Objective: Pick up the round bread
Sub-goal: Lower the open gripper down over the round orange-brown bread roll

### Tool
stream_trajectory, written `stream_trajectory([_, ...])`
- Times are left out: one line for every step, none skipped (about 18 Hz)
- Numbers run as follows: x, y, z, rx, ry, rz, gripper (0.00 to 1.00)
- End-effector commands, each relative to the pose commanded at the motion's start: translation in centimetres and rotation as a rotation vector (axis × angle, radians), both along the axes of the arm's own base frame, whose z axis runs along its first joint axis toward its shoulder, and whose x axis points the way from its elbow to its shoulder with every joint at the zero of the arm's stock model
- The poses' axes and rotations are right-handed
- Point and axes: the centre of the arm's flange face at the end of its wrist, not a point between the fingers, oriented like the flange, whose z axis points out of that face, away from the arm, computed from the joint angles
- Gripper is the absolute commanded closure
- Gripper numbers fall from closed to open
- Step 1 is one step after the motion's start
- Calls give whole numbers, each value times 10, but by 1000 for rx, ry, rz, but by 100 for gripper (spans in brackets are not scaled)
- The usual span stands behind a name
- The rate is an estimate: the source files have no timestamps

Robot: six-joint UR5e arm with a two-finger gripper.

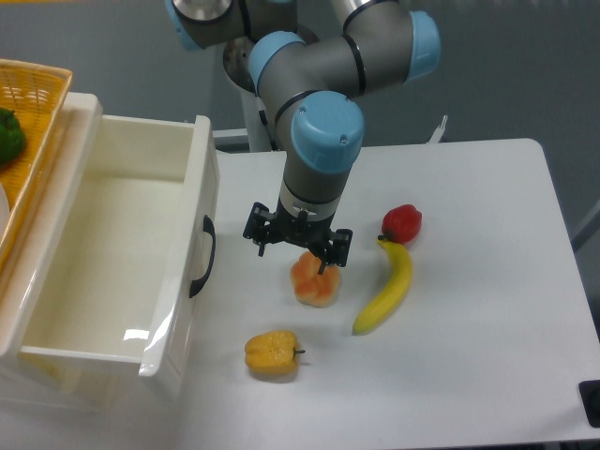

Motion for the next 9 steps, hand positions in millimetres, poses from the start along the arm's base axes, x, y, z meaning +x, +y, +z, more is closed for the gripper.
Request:
stream_trajectory([0,0,0,0,0,0,0])
stream_trajectory([0,1,1,5,4,0,0])
stream_trajectory([-2,1,2,12,11,3,0])
stream_trajectory([-3,2,3,23,24,3,0])
stream_trajectory([-3,2,1,28,29,3,0])
stream_trajectory([-3,4,-2,30,34,1,0])
stream_trajectory([-3,5,-4,31,35,3,0])
stream_trajectory([-3,5,-3,32,36,4,0])
stream_trajectory([-1,5,-5,22,43,-3,0])
